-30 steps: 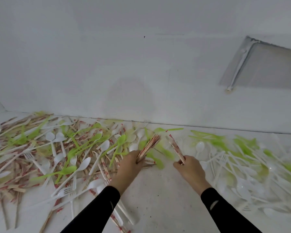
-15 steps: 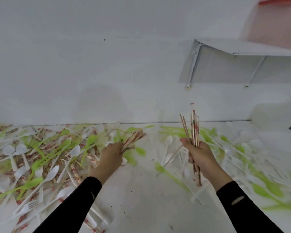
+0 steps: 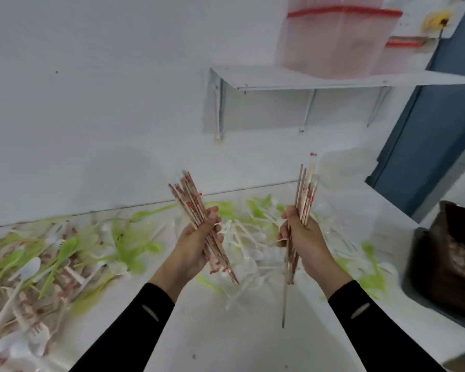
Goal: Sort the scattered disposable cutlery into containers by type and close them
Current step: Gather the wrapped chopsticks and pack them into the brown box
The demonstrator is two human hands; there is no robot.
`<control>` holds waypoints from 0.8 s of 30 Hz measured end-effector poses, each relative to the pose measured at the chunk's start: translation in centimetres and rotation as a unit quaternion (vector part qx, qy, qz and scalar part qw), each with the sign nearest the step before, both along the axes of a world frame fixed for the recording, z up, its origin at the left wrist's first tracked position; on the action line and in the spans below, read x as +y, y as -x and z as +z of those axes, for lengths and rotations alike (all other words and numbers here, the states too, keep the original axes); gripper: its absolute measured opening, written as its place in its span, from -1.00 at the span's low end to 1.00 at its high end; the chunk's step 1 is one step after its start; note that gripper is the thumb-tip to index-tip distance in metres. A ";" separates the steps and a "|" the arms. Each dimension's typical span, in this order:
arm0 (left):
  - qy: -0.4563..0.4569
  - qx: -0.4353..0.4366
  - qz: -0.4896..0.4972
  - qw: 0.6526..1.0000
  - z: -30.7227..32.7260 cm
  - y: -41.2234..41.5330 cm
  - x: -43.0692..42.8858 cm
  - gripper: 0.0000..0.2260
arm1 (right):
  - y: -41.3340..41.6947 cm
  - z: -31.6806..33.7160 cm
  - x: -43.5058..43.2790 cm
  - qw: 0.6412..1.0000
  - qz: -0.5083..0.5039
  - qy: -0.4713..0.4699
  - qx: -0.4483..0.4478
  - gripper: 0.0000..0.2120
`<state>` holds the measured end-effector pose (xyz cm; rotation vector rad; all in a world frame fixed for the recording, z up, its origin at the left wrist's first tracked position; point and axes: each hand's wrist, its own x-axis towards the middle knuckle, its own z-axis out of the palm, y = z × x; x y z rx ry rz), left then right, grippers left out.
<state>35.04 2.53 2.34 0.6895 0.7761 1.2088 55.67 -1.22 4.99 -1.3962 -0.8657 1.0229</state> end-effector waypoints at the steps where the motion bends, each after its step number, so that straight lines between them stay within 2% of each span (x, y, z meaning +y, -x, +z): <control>1: 0.002 0.020 -0.026 0.999 -0.1 -1.8 -0.4 -0.85 | -0.9 0.5 -0.2 0.999 -0.007 -0.015 0.030 -0.74; 5: 0.008 0.132 -0.156 0.979 -0.8 -9.5 -2.3 -0.80 | -5.3 3.0 -0.8 0.991 -0.048 -0.088 0.087 -0.80; 7: 0.025 0.143 -0.192 0.971 -1.5 -13.5 -3.2 -0.79 | -8.0 4.1 -0.9 0.981 -0.095 -0.139 0.101 -0.84; 10: 0.104 0.057 -0.164 0.979 -2.6 -18.6 -4.0 -0.81 | -10.8 4.9 -1.2 0.962 -0.142 -0.197 0.121 -0.85; 13: 0.151 -0.071 -0.160 0.973 -2.3 -23.4 -4.0 -0.80 | -12.4 3.7 -1.9 0.967 -0.136 -0.191 0.096 -0.85; 16: 0.115 -0.089 -0.174 0.974 -1.5 -27.4 -3.0 -0.70 | -13.8 1.5 -2.8 0.982 -0.089 -0.156 0.058 -0.82; 18: 0.082 -0.080 -0.159 0.981 -0.9 -29.6 -2.5 -0.73 | -16.2 1.5 -3.2 0.985 -0.085 -0.148 0.042 -0.79; 21: 0.069 -0.123 -0.105 0.984 1.0 -31.8 -1.4 -0.85 | -21.6 2.8 -3.8 0.976 -0.140 -0.169 0.017 -0.79; 24: 0.078 -0.190 -0.081 0.975 2.5 -33.8 0.2 -0.86 | -26.4 2.4 -5.0 0.958 -0.216 -0.186 -0.035 -0.81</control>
